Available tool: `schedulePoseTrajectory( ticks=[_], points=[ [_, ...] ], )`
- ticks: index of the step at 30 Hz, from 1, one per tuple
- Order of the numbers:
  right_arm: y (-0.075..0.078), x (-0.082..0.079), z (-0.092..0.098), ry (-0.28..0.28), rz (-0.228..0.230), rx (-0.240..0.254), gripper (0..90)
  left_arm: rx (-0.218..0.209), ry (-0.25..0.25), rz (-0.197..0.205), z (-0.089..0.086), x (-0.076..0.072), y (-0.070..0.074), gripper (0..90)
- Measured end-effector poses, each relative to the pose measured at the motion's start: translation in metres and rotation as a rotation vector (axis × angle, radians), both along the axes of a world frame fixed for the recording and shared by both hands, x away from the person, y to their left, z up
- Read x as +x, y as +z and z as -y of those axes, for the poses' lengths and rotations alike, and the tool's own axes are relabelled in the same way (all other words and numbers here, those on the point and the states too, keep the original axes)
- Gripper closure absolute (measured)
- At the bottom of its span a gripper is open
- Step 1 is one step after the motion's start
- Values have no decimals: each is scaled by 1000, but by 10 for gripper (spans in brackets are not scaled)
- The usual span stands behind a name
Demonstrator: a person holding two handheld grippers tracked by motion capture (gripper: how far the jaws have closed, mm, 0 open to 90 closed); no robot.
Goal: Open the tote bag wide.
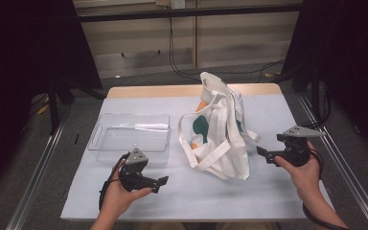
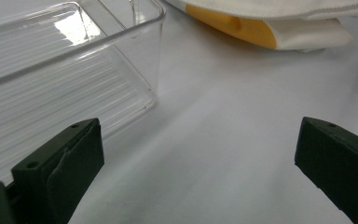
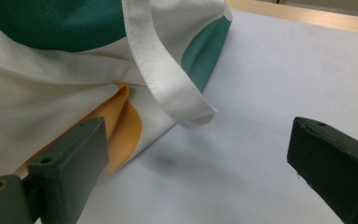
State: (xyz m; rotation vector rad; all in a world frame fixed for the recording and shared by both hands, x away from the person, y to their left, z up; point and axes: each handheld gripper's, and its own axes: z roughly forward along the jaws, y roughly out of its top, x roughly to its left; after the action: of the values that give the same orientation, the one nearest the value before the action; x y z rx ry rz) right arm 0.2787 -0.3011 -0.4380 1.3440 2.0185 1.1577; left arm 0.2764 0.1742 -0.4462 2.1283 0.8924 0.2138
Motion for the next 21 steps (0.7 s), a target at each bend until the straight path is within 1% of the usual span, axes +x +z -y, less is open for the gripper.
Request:
schedulePoseTrajectory(
  ticks=[2, 3, 4, 7, 8, 10, 12, 13, 14, 18, 19, 21],
  points=[
    [-1, 2, 0, -3, 4, -25, 49, 7, -3, 1, 0, 0, 0, 17],
    [-2, 4, 0, 2, -3, -8, 49, 9, 1, 3, 1, 0, 0, 20],
    [-2, 5, 1, 3, -7, -6, 49, 11, 1, 3, 1, 0, 1, 21],
    [-3, 8, 1, 1, 0, -20, 50, 15, -3, 8, 1, -1, 3, 26],
    [-3, 9, 1, -1, -2, -8, 50, 15, -3, 8, 1, -1, 3, 26],
    [-3, 10, 1, 0, -1, -4, 50, 10, -1, 0, 2, -1, 5, 27],
    [-2, 13, 0, -2, 5, 1, 51, 10, -2, 4, 2, -1, 8, 29],
    [-2, 15, 0, -6, 7, -3, 52, 5, -5, 2, 2, 0, 9, 33],
    [-2, 15, 0, -6, 7, -3, 52, 13, -5, 7, 2, 1, 10, 33],
    [-1, 21, -2, 6, 18, -3, 55, 9, 8, -2, 2, 3, 11, 36],
    [0, 23, -2, 14, 17, -9, 56, 6, 4, -6, 2, 4, 11, 36],
    [-1, 26, -4, 12, 18, -18, 54, 9, 12, -6, 2, 6, 13, 38]
  ],
)
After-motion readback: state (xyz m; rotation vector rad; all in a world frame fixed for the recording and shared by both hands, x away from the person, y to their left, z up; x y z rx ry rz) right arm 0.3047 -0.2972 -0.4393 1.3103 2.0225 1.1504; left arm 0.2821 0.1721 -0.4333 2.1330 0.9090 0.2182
